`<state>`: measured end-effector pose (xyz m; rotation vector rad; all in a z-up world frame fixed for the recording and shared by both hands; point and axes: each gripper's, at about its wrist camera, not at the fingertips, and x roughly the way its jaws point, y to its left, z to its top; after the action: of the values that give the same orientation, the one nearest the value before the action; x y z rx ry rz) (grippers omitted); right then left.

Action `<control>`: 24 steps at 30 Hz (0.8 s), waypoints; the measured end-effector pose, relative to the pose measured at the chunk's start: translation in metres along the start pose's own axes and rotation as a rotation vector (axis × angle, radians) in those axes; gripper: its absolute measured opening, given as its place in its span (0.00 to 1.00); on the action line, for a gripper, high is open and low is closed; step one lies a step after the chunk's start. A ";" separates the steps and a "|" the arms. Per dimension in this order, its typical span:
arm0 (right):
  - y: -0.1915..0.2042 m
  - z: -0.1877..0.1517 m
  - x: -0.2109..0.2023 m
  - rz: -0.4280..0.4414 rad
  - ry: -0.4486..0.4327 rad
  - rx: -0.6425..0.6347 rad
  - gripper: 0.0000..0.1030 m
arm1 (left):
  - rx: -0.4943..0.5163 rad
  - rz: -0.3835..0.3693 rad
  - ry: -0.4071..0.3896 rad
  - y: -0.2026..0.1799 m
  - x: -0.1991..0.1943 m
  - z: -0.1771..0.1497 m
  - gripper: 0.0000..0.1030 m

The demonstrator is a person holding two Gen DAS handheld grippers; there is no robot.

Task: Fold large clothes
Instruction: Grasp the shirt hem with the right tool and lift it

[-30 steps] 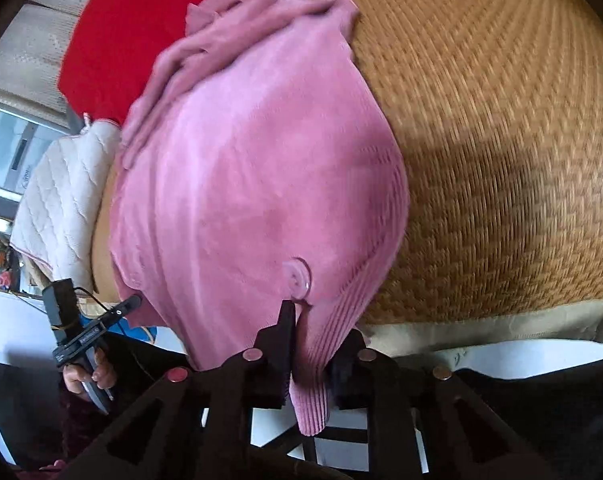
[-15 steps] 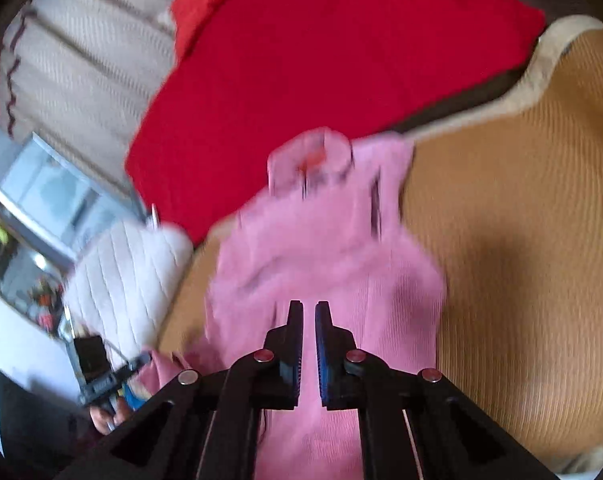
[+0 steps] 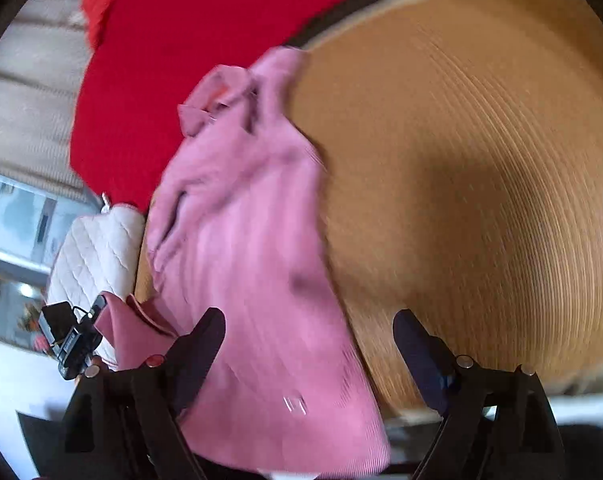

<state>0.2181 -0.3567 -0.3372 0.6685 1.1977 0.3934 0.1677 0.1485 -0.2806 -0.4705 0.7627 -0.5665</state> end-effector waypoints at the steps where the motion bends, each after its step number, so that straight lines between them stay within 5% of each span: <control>1: -0.010 -0.013 0.004 0.017 0.026 0.024 0.86 | 0.001 0.002 -0.002 -0.001 -0.002 -0.001 0.07; 7: -0.043 -0.070 0.045 0.036 0.140 0.149 0.84 | 0.012 0.023 -0.006 -0.012 -0.007 -0.008 0.07; 10: -0.032 -0.081 0.066 0.044 0.197 0.126 0.51 | 0.013 0.035 -0.006 -0.014 -0.009 -0.012 0.07; 11: -0.026 -0.081 0.066 0.043 0.206 0.105 0.29 | 0.011 0.035 -0.006 -0.014 -0.010 -0.013 0.07; 14: 0.000 -0.083 0.055 0.007 0.166 0.019 0.11 | 0.010 0.038 -0.008 -0.014 -0.015 -0.017 0.07; 24: 0.079 -0.019 0.003 0.078 -0.076 -0.182 0.09 | 0.009 0.029 -0.057 -0.007 -0.022 0.019 0.07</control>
<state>0.2063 -0.2906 -0.2914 0.5682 1.0517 0.5310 0.1671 0.1611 -0.2531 -0.4651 0.7115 -0.5273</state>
